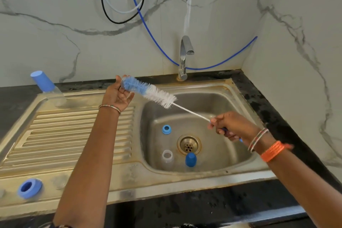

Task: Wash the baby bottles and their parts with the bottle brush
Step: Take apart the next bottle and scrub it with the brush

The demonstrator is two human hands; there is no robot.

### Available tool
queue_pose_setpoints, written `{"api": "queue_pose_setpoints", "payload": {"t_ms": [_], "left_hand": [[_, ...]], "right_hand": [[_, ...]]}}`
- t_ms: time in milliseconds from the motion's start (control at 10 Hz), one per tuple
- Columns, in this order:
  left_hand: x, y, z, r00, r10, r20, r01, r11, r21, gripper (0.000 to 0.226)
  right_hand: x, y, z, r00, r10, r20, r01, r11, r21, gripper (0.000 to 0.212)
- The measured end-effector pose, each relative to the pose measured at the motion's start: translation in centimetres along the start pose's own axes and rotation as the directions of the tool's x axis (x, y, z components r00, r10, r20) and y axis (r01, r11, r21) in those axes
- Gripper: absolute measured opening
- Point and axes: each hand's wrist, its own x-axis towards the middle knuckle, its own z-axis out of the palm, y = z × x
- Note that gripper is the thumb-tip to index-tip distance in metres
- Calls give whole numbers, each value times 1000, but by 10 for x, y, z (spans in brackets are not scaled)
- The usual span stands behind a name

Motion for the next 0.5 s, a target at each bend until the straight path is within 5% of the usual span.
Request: {"api": "queue_pose_setpoints", "payload": {"t_ms": [100, 200, 300, 400, 500], "left_hand": [[-1, -3, 6, 990, -74, -117, 90, 986, 141, 20], [-3, -6, 7, 984, -60, -169, 108, 950, 292, 33], [-4, -10, 6, 985, -60, -162, 117, 923, 366, 23], [-4, -14, 5, 986, -90, -142, 135, 925, 355, 20], [-1, -10, 5, 983, -160, -93, 176, 966, 192, 21]], "right_hand": [[-7, 0, 13, 535, -789, -304, 230, 482, -846, 16], [-2, 5, 7, 222, -971, -90, 183, 132, -974, 15], [4, 16, 5, 247, -956, -158, 194, 209, -958, 20], [5, 17, 11, 391, -864, -317, 216, 421, -881, 16], [1, -2, 3, 962, -131, -238, 44, 940, -338, 22]]}}
